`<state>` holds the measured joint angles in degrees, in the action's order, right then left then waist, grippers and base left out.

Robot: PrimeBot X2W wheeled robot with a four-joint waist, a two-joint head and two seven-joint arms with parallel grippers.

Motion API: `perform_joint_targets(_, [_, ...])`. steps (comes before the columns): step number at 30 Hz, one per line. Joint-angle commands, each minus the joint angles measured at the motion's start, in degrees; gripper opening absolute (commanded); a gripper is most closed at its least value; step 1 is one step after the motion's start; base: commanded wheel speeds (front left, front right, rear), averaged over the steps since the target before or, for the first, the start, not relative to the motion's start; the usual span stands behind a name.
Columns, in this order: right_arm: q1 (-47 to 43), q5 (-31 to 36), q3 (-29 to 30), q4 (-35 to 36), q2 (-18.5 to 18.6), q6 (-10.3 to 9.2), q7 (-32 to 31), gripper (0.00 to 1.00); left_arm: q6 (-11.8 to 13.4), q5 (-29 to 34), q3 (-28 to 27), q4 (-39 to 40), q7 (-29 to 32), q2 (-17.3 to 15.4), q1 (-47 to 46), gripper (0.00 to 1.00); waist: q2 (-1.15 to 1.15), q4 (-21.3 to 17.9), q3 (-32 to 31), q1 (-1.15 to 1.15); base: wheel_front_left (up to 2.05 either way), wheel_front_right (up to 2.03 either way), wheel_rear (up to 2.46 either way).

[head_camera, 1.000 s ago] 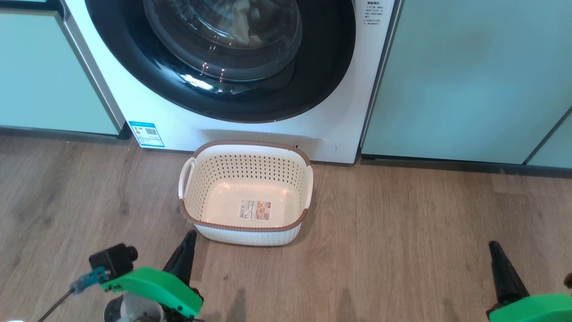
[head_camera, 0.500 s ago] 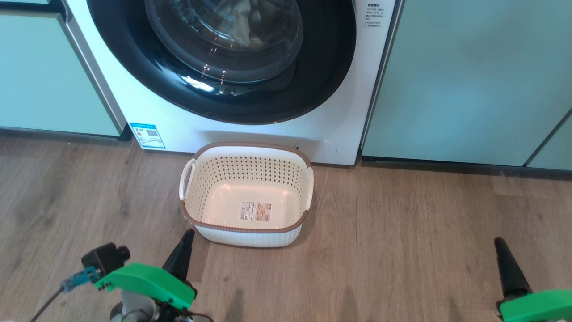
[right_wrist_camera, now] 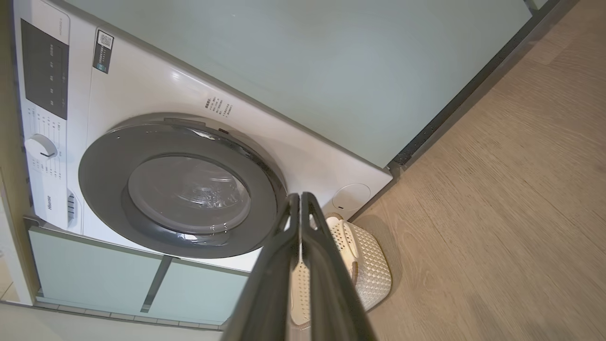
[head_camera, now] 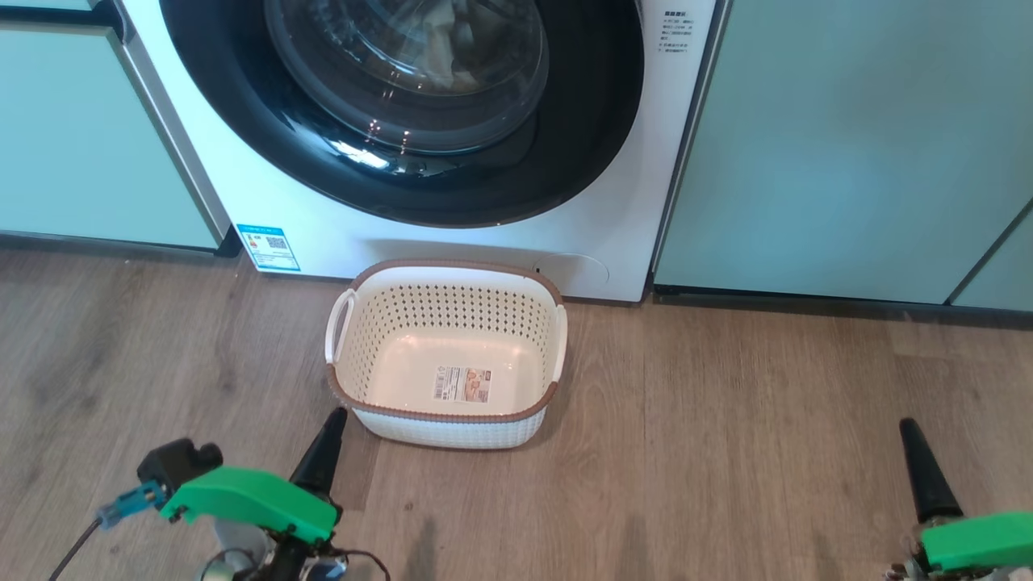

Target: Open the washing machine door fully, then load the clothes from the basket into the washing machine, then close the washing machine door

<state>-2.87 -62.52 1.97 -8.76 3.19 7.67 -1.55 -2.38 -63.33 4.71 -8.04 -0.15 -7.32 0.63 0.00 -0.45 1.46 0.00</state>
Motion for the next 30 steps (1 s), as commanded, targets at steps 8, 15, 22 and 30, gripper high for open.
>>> perform_joint_targets(8, [4.02,-5.81,0.15,0.48,1.34,-0.12,-0.76,0.00,-1.04,-5.58,-3.08,0.25,0.81,0.20,-3.51,0.00,0.00,0.07,-0.20,0.00,0.00,0.00,0.00])
perform_joint_targets(15, [4.83,-10.15,0.48,-0.46,1.36,-0.13,-1.13,0.00,-1.72,-9.77,-4.09,-0.78,1.50,0.66,-4.04,0.00,0.00,0.13,-0.38,0.00,0.00,0.00,0.00])
perform_joint_targets(22, [5.64,-14.48,0.83,-1.40,1.36,-0.14,-1.52,0.00,-2.40,-13.96,-5.12,-1.82,2.21,1.13,-4.56,0.00,0.00,0.20,-0.56,0.00,0.00,0.00,0.00])
perform_joint_targets(30, [6.57,-19.40,1.24,-2.47,1.35,-0.15,-1.97,0.00,-3.18,-18.72,-6.32,-3.00,3.03,1.67,-5.16,0.00,0.00,0.27,-0.77,0.00,0.00,0.00,0.00])
